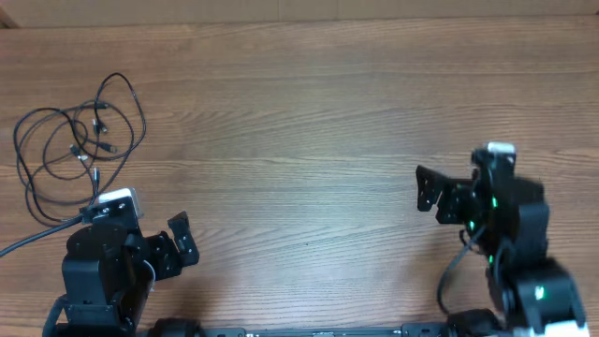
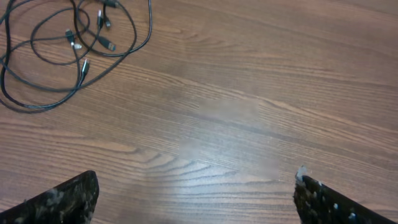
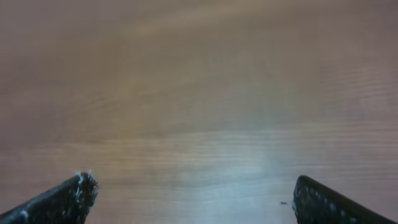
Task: Untangle cables
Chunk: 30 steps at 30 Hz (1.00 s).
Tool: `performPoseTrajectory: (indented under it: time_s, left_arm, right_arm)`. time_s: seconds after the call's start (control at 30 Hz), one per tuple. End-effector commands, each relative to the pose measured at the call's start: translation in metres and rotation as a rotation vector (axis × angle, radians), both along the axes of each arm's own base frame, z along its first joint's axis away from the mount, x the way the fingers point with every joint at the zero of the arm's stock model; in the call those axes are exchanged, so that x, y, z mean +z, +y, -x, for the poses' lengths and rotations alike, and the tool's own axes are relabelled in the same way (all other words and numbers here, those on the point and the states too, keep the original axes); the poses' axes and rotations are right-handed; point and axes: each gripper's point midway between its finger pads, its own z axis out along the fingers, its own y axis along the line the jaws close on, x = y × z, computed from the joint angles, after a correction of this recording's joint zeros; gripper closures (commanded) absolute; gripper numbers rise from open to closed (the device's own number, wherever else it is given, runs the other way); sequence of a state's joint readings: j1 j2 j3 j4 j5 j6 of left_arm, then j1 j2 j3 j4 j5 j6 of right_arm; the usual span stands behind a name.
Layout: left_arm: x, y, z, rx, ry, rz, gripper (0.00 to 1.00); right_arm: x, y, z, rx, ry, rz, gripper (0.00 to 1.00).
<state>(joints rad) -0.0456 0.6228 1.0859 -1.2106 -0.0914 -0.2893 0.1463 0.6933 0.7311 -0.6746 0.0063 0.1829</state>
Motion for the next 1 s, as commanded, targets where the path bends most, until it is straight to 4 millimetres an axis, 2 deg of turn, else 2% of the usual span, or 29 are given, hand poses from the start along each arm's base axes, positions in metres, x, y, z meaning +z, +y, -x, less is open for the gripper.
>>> performPoseTrajectory:
  time_s: [0.0, 0.07, 0.23, 0.53, 0.73, 0.87, 0.97]
  left_arm:
    - [-0.002, 0.002, 0.000, 0.017, 0.004, -0.001, 0.00]
    - [-0.002, 0.002, 0.000, 0.017, 0.004, -0.001, 0.00]
    - [-0.002, 0.002, 0.000, 0.017, 0.004, -0.001, 0.00]
    - [-0.002, 0.002, 0.000, 0.017, 0.004, -0.001, 0.00]
    - [-0.002, 0.002, 0.000, 0.017, 0.004, -0.001, 0.00]
    - [-0.002, 0.002, 0.000, 0.017, 0.004, -0.001, 0.00]
    - [-0.002, 0.002, 0.000, 0.017, 0.004, -0.001, 0.00]
  right_arm:
    - [-0.006, -0.001, 0.009, 0.008, -0.133, -0.018, 0.00]
    - [-0.002, -0.001, 0.013, 0.014, -0.262, -0.038, 0.00]
    - [-0.004, -0.002, 0.021, 0.012, -0.445, -0.062, 0.00]
    - [-0.011, -0.003, 0.022, 0.009, -0.598, -0.073, 0.00]
    - [-0.001, -0.005, 0.021, 0.032, -0.757, 0.050, 0.00]
    - [-0.008, -0.010, 0.019, 0.024, -0.735, 0.102, 0.00]
    - [-0.024, -0.013, 0.017, 0.019, -0.673, 0.128, 0.00]
